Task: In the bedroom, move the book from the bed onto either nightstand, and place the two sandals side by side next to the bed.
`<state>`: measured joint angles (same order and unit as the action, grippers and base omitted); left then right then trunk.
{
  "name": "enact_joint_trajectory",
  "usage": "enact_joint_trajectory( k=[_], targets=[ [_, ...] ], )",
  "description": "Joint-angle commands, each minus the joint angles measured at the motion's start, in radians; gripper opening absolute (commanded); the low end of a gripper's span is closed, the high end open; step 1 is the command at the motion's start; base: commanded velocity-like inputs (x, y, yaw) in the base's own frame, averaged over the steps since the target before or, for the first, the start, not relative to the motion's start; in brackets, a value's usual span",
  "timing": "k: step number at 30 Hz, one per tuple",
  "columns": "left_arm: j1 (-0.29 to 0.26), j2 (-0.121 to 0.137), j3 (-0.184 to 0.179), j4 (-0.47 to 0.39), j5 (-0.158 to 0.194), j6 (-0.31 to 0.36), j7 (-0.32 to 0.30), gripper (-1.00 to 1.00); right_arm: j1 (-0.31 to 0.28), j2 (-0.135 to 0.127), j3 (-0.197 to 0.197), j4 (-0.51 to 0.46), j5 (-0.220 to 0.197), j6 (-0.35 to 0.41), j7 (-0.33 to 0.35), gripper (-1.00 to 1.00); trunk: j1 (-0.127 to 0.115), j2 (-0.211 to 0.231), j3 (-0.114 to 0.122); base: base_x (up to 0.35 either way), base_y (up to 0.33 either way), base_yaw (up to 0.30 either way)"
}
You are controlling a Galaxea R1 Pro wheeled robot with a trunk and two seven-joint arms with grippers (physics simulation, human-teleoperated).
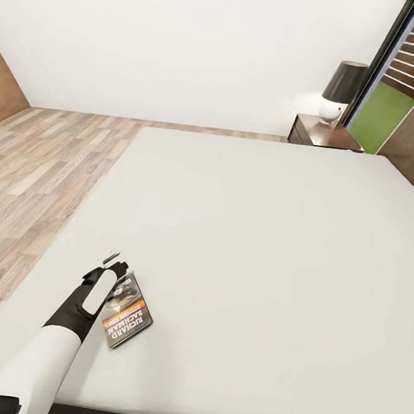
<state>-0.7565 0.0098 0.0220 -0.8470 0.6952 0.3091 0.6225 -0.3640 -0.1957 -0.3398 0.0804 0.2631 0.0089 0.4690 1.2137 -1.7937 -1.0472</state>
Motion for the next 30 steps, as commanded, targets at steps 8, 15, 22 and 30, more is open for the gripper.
enact_joint_trajectory(
  k=[8, 15, 22, 30],
  targets=[
    [0.000, 0.001, 0.001, 0.023, 0.023, 0.004, 0.009, 1.00, -0.001, -0.001, -0.008, 0.002, 0.007, 0.001, 0.002, 1.00, 0.000, 0.000, -0.001, -0.071, 0.000, 0.000],
    [0.000, 0.001, 0.001, 0.023, 0.023, 0.004, 0.009, 1.00, -0.001, -0.001, -0.008, 0.002, 0.007, 0.001, 0.002, 1.00, 0.000, 0.000, -0.001, -0.003, 0.000, 0.000],
    [0.000, 0.002, 0.001, 0.025, 0.024, 0.005, 0.009, 1.00, -0.001, -0.001, -0.008, 0.002, 0.007, 0.001, 0.002, 1.00, 0.000, 0.000, -0.001, -0.120, 0.000, 0.000],
    [0.000, 0.002, 0.001, 0.025, 0.024, 0.005, 0.009, 1.00, -0.001, -0.001, -0.008, 0.002, 0.007, 0.001, 0.002, 1.00, 0.000, 0.000, -0.001, -0.079, 0.000, 0.000]
  ],
)
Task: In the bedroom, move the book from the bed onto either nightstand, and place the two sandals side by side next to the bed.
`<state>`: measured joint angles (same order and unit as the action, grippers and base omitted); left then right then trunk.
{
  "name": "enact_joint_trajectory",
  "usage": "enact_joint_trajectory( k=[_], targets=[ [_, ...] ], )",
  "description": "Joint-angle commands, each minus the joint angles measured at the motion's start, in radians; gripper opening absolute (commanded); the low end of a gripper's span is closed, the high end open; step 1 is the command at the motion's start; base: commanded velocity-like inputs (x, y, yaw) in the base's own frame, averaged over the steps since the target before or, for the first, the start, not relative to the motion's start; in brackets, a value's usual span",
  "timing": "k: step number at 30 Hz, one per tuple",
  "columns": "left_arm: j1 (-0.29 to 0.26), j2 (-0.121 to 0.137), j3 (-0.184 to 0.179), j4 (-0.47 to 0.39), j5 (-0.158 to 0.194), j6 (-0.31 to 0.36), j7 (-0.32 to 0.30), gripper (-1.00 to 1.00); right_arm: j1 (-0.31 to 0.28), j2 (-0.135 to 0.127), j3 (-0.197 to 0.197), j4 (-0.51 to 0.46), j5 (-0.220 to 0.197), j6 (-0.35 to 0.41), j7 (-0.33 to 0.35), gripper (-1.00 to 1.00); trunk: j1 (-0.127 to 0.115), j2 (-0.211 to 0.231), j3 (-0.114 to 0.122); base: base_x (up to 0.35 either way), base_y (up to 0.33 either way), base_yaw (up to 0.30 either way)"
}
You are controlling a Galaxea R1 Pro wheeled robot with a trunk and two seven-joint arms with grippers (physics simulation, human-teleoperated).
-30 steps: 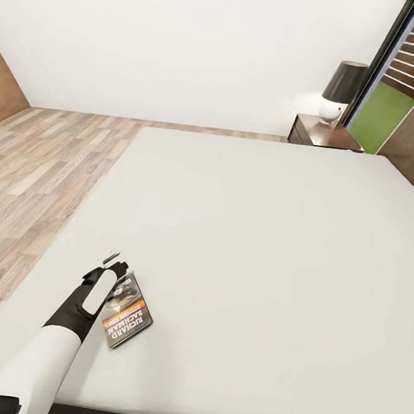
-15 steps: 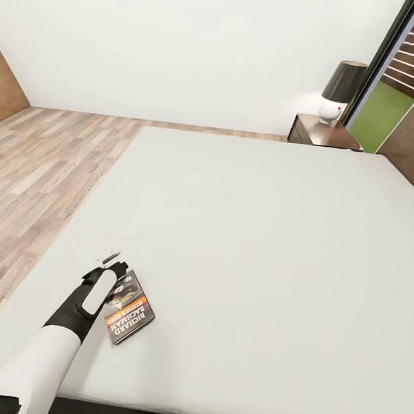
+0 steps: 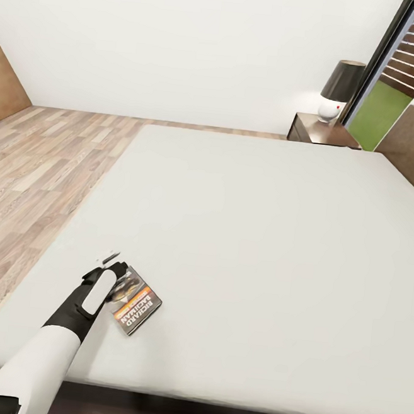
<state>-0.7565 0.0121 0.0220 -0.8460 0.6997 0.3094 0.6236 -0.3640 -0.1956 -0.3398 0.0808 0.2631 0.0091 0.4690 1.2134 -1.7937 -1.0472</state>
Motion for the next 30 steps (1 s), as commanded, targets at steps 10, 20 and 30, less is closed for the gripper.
enact_joint_trajectory(
  k=[10, 20, 30],
  targets=[
    [0.000, 0.000, 0.001, 0.023, 0.020, 0.005, 0.010, 1.00, -0.001, -0.001, -0.008, 0.002, 0.007, 0.001, 0.002, 1.00, 0.000, 0.000, -0.001, -0.003, 0.000, 0.000],
    [0.000, 0.000, 0.001, 0.021, 0.020, 0.006, 0.011, 1.00, -0.001, -0.001, -0.008, 0.002, 0.007, 0.002, 0.002, 1.00, 0.000, 0.000, 0.002, 0.000, 0.000, -0.015],
    [0.000, 0.000, 0.001, 0.019, 0.020, 0.008, 0.013, 1.00, -0.001, -0.001, -0.008, 0.002, 0.007, 0.004, 0.002, 1.00, 0.000, 0.000, 0.008, 0.000, 0.000, -0.060]
  ],
)
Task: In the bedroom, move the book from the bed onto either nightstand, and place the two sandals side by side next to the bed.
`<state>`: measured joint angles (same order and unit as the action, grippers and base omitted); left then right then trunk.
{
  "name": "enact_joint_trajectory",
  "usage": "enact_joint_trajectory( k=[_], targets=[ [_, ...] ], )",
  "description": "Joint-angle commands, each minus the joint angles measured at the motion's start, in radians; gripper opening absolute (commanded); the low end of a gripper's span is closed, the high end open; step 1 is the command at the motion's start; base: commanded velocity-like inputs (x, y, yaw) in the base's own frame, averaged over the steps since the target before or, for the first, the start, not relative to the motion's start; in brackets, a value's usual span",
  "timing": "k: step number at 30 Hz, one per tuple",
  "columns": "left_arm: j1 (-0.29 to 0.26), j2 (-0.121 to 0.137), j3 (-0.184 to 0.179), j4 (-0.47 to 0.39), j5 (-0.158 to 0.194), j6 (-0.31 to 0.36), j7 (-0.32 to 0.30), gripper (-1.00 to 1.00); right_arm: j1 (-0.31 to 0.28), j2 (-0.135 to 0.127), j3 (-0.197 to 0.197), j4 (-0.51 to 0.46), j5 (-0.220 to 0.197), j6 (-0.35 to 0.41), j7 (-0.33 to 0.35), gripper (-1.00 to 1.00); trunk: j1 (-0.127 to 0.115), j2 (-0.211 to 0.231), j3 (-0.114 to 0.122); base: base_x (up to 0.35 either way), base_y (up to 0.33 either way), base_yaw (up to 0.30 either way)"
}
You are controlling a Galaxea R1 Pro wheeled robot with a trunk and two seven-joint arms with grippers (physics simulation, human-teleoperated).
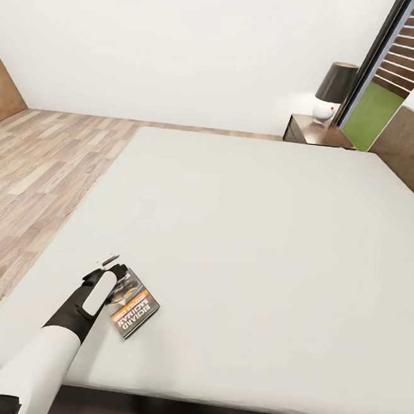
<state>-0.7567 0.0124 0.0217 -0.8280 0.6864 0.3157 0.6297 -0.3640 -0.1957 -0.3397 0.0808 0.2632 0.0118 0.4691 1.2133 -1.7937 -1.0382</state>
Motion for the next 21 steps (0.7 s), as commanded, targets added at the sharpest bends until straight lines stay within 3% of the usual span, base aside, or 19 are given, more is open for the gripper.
enact_joint_trajectory(
  k=[1, 11, 21],
  targets=[
    [0.000, 0.000, 0.001, 0.001, 0.033, 0.002, 0.007, 1.00, -0.001, -0.001, -0.008, 0.002, 0.007, 0.001, 0.002, 1.00, 0.000, 0.000, -0.001, 0.000, 0.000, -0.014],
    [0.000, -0.001, 0.000, 0.001, 0.034, 0.002, 0.006, 1.00, -0.001, -0.001, -0.008, 0.002, 0.007, 0.002, 0.002, 1.00, 0.000, 0.000, -0.001, 0.000, 0.000, -0.205],
    [0.000, -0.002, 0.000, 0.002, 0.035, 0.002, 0.005, 1.00, -0.001, -0.001, -0.008, 0.002, 0.007, 0.002, 0.002, 1.00, 0.000, 0.000, 0.000, -0.026, 0.000, -0.036]
  ],
)
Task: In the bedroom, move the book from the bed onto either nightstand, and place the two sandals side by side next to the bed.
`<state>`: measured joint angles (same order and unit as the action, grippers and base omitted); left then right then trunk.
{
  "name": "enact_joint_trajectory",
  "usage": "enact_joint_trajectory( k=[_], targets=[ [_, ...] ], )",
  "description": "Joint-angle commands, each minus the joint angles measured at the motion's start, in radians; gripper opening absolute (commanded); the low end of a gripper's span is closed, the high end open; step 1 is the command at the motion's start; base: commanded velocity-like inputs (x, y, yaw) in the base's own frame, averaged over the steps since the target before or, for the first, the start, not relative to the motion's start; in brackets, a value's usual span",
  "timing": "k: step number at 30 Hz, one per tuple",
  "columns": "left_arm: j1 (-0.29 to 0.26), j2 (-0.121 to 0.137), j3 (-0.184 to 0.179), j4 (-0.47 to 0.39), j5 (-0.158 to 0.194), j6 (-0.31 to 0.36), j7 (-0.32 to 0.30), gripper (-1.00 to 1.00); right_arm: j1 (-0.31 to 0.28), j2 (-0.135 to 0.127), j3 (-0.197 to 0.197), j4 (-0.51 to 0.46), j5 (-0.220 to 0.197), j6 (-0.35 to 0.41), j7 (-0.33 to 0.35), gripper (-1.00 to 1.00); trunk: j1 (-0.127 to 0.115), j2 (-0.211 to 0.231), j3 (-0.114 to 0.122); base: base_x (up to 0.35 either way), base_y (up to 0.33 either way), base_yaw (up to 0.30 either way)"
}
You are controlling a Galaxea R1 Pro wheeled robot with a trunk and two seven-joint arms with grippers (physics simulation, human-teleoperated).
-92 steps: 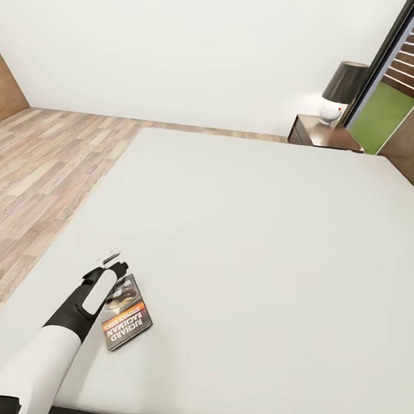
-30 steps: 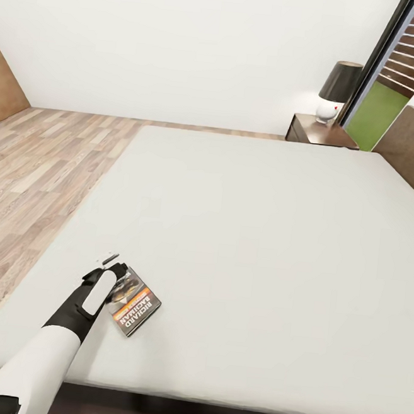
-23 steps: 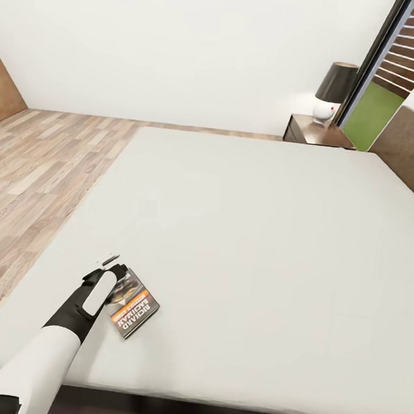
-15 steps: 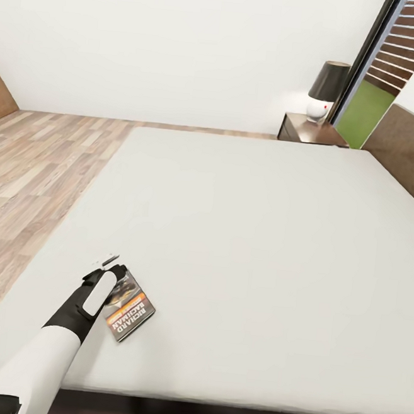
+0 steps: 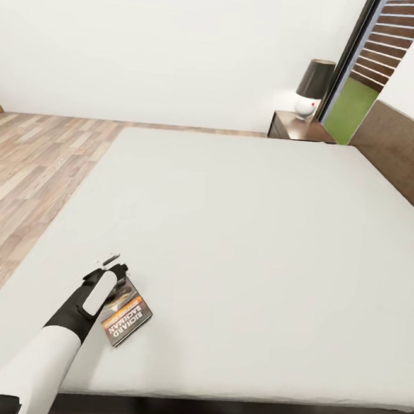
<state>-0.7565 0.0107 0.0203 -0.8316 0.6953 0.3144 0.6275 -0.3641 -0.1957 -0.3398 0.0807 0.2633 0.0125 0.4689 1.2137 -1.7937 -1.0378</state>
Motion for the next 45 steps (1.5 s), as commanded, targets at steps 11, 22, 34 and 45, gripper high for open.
enact_joint_trajectory(
  k=[11, 22, 34, 45],
  targets=[
    [0.000, 0.001, 0.003, 0.007, 0.026, 0.003, 0.008, 1.00, -0.001, -0.001, -0.008, 0.002, 0.007, 0.002, 0.002, 1.00, 0.000, 0.000, -0.001, -0.108, 0.000, 0.000],
    [0.000, 0.000, 0.001, 0.007, 0.027, 0.003, 0.008, 1.00, -0.001, -0.001, -0.008, 0.002, 0.007, 0.002, 0.002, 1.00, 0.000, 0.000, -0.001, -0.116, 0.000, 0.000],
    [0.000, 0.000, 0.001, 0.007, 0.027, 0.003, 0.008, 1.00, -0.001, -0.001, -0.008, 0.002, 0.007, 0.001, 0.002, 1.00, 0.000, 0.000, -0.001, -0.041, 0.000, 0.000],
    [0.000, -0.001, 0.001, 0.007, 0.026, 0.005, 0.008, 1.00, -0.001, -0.001, -0.008, 0.002, 0.007, 0.002, 0.002, 1.00, 0.000, 0.000, -0.001, 0.000, -0.117, 0.000]
  ],
)
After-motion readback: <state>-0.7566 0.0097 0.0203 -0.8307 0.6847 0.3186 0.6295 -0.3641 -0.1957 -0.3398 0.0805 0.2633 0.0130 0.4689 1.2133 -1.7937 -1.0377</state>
